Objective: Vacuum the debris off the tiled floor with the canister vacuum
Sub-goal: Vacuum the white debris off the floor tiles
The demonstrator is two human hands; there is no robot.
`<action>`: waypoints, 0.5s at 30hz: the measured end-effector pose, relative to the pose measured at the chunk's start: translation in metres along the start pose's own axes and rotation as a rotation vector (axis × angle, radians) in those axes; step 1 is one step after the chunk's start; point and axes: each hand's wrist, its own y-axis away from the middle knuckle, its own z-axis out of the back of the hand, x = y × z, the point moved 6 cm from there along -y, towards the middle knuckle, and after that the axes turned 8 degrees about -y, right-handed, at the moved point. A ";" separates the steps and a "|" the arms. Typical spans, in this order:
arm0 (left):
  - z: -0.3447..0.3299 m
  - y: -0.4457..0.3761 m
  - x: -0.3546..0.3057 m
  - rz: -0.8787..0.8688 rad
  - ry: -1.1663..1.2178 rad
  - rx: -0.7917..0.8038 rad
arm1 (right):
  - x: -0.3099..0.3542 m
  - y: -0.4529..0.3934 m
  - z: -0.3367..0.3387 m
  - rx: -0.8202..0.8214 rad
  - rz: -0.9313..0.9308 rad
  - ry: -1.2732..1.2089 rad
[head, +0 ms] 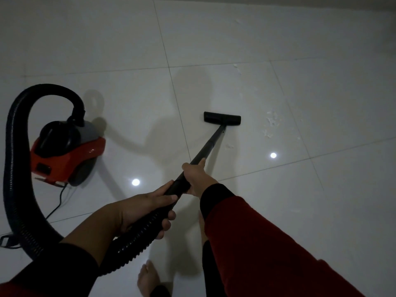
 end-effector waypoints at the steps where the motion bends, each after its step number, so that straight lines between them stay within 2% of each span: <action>1: 0.002 0.004 0.004 0.007 -0.011 0.005 | -0.006 0.001 -0.002 0.003 -0.015 -0.014; 15: 0.019 0.063 0.047 0.096 -0.131 0.020 | -0.071 0.050 -0.027 -0.041 -0.018 -0.160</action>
